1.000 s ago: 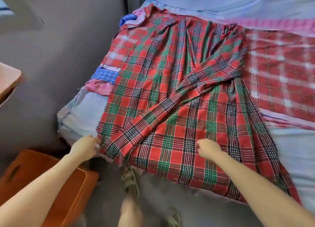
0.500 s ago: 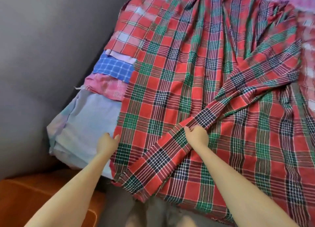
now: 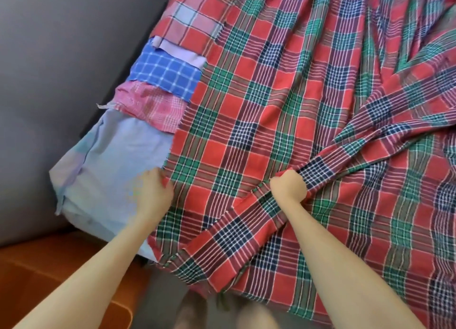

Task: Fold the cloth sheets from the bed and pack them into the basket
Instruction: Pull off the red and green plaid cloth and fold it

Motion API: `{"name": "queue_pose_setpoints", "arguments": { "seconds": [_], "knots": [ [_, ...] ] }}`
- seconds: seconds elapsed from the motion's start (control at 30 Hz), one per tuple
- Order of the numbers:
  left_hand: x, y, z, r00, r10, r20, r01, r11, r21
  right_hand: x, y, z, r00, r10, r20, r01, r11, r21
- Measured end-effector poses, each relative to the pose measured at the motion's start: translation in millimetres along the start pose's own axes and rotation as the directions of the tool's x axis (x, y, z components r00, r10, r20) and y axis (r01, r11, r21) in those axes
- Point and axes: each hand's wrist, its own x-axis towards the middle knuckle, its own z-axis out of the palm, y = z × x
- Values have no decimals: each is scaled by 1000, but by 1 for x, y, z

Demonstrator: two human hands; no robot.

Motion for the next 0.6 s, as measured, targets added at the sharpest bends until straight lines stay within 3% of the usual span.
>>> {"name": "queue_pose_setpoints", "arguments": {
  "seconds": [0.03, 0.1, 0.17, 0.2, 0.27, 0.37, 0.5, 0.53, 0.6],
  "knots": [
    [-2, 19, 3, 997, 65, 50, -63, 997, -42, 0, 0, -5, 1000, 4, -12, -4, 999, 52],
    [-15, 55, 10, 933, 198, 301, -168, 978, -121, -11, -2, -11, 999, -33, 2, 31, 966, 256],
    [-23, 96, 20, 767, 261, 586, -113, 954, -276, -21, -3, -26, 991, -73, 110, -1, 830, 558],
    [-27, 111, 24, 698, 292, 654, -52, 931, -361, -26, -5, -34, 975, -97, 199, -63, 740, 669],
    [-26, 140, 33, 705, 358, 612, -49, 885, -462, -26, -5, -58, 918, -168, 358, -173, 645, 745],
    [-19, 160, 39, 795, 390, 466, -208, 895, -394, -3, 2, -81, 911, -117, 396, -210, 694, 689],
    [-16, 164, 33, 782, 433, 449, -261, 881, -395, 53, 6, -93, 989, 94, 117, -141, 843, 519],
    [-16, 164, 31, 773, 445, 452, -271, 876, -399, 65, 4, -95, 995, 96, 23, -98, 918, 384],
    [-15, 164, 29, 756, 469, 457, -290, 866, -408, 85, 0, -98, 987, -33, -155, 19, 996, -89]
  ]
}}
